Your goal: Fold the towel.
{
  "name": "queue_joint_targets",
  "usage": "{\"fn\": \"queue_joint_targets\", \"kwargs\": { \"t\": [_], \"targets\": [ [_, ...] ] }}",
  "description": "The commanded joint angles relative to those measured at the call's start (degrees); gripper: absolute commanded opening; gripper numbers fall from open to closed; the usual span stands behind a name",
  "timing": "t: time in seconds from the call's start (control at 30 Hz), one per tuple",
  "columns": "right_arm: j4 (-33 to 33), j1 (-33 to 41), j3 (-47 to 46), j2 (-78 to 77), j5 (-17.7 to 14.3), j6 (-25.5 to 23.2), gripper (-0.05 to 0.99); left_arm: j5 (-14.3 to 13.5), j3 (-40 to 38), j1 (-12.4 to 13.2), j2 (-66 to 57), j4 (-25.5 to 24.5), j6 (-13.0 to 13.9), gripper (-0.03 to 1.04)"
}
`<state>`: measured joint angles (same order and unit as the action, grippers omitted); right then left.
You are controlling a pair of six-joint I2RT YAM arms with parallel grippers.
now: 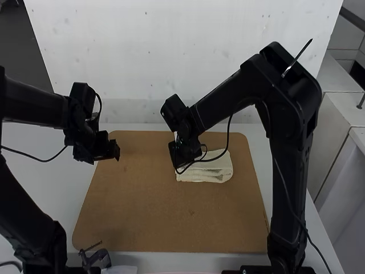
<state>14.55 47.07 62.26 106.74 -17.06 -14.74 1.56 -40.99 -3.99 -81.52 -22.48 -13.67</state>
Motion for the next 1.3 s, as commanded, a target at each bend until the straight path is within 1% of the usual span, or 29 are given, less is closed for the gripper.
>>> {"fn": "queue_joint_targets", "kwargs": {
  "t": [0.0, 0.13, 0.17, 0.27, 0.37, 0.4, 0.47, 0.5, 0.53, 0.57, 0.6, 0.73, 0.77, 0.83, 0.93, 1.07, 1.27],
  "targets": [
    [-0.22, 0.30, 1.64, 1.02, -0.96, -0.99, 0.02, 1.25, 0.21, 0.74, 0.39, 0.60, 0.93, 0.98],
    [-0.40, -0.66, 0.67, -0.39, -1.13, -1.17, 0.02, 1.43, 0.30, 1.26, 0.30, 1.03, 1.19, 0.98],
    [-0.40, -1.01, 0.32, -1.53, -1.22, -1.17, 0.04, 1.43, 0.30, 1.35, 0.30, 1.12, 1.19, 0.98],
    [-0.31, -2.68, -0.38, -5.49, -1.13, -0.90, 0.26, 1.43, 0.30, 1.44, 0.48, 1.21, 1.19, 0.98],
    [-0.31, -4.88, -1.18, -10.23, -0.78, -0.02, 0.41, 1.43, 0.12, 1.09, 0.74, 1.30, 1.28, 0.98],
    [-0.31, -5.94, -1.61, -11.46, -0.78, 0.24, 0.49, 1.43, 0.04, 0.91, 0.83, 1.30, 1.19, 0.98],
    [-0.40, -8.31, -2.58, -14.19, -0.96, 0.94, 0.66, 1.43, -0.23, 0.74, 1.18, 1.30, 1.19, 0.98],
    [-0.40, -10.33, -3.28, -15.42, -0.78, 1.65, 0.77, 1.43, -0.32, 0.74, 1.45, 1.30, 1.28, 0.98],
    [-0.48, -12.26, -3.99, -16.56, -0.43, 1.91, 0.85, 1.43, -0.40, 0.65, 1.97, 1.30, 1.28, 0.98],
    [-0.57, -14.29, -4.95, -17.97, 0.10, 2.09, 0.87, 1.43, -0.40, 0.56, 2.50, 1.30, 1.28, 0.98],
    [-1.19, -16.31, -6.27, -19.38, 0.45, 2.61, 0.87, 1.43, -0.40, 0.56, 3.03, 1.30, 1.28, 0.98],
    [-9.54, -25.01, -14.10, -25.35, 1.15, 6.57, 0.90, 1.51, 0.12, -0.05, 6.19, 1.30, 1.28, 0.98],
    [-10.59, -27.03, -15.68, -27.11, 1.59, 6.74, 0.91, 1.43, 0.12, -0.32, 6.98, 1.30, 1.28, 0.98],
    [-12.08, -30.98, -18.49, -30.19, 3.52, 8.24, 0.96, 1.43, 0.30, -0.58, 8.04, 1.30, 1.28, 0.98],
    [-13.23, -36.17, -21.83, -35.37, 7.22, 9.64, 0.96, 1.34, 0.30, -1.28, 9.18, 1.30, 1.19, 0.98],
    [-14.55, -39.33, -25.96, -42.75, 8.80, 9.82, 0.96, 1.25, 0.39, -1.55, 9.36, 1.47, 1.02, 0.98],
    [-15.51, -40.65, -31.50, -53.83, 8.80, 9.82, 0.96, 1.16, 1.35, -1.64, 9.80, 2.18, 1.02, 0.98]
  ]
}}
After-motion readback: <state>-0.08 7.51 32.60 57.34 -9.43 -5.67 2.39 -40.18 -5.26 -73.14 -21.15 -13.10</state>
